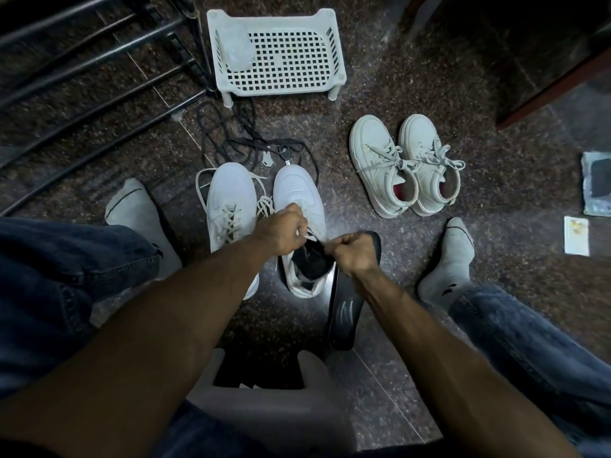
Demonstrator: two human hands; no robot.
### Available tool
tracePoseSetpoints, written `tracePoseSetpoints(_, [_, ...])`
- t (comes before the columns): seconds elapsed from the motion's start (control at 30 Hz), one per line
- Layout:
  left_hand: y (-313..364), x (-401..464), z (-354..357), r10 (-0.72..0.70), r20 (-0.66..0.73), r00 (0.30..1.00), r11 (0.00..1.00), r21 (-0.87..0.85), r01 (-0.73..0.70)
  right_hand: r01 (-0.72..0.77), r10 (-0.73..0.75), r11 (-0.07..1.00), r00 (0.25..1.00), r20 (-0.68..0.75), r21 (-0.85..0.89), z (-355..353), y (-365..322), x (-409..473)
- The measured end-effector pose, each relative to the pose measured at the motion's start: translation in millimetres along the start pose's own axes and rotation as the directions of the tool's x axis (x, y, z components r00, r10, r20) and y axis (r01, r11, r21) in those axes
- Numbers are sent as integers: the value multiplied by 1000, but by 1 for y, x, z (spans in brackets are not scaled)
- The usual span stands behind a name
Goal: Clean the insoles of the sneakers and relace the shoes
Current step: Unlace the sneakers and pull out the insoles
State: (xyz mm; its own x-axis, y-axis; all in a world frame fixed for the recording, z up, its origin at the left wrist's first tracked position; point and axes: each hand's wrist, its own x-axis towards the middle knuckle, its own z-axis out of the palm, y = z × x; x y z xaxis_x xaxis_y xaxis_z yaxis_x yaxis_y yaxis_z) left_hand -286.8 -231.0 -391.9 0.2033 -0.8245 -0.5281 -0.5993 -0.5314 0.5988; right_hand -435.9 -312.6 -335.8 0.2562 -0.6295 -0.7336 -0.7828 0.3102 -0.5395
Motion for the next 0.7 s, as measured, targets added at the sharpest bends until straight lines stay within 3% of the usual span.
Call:
tracePoseSetpoints(0.17, [6, -1, -8, -48, 3, 999, 998, 41, 48, 7, 4, 996, 993, 116, -93, -31, -22, -26])
tracePoseSetpoints(0.43, [11, 0, -5, -90, 7, 996, 992, 87, 89, 28, 88, 901, 965, 247, -432, -89, -49, -53])
tracePoseSetpoints(0.7, [11, -5, -8, -110, -1, 994, 990, 90, 110, 100, 42, 881, 957, 287, -462, -183, -71, -44])
